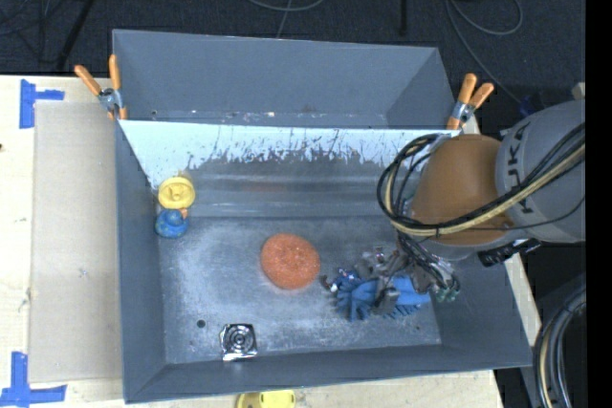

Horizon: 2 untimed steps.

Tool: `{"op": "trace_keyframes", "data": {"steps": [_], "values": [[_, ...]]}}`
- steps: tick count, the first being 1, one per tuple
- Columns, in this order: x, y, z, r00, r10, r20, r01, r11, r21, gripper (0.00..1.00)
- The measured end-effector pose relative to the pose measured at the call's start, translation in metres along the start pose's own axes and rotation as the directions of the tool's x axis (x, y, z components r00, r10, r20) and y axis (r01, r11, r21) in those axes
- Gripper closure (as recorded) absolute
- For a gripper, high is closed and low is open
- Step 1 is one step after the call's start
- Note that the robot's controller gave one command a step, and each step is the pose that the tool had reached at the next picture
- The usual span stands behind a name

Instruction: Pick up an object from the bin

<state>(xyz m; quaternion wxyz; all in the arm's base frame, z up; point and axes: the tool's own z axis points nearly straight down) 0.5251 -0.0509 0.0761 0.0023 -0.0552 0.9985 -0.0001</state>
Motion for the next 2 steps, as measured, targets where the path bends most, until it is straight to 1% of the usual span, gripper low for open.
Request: {"op": "trace_keyframes", "data": {"steps": [1,2], "values": [[0.0,0.0,0.0,1.0,-0.001,0.0,0.001,1.0,0.0,1.0],[-0.01,-0.027,-0.137,1.0,-0.002,-0.004,0.002,1.0,-0.001,1.0]]}}
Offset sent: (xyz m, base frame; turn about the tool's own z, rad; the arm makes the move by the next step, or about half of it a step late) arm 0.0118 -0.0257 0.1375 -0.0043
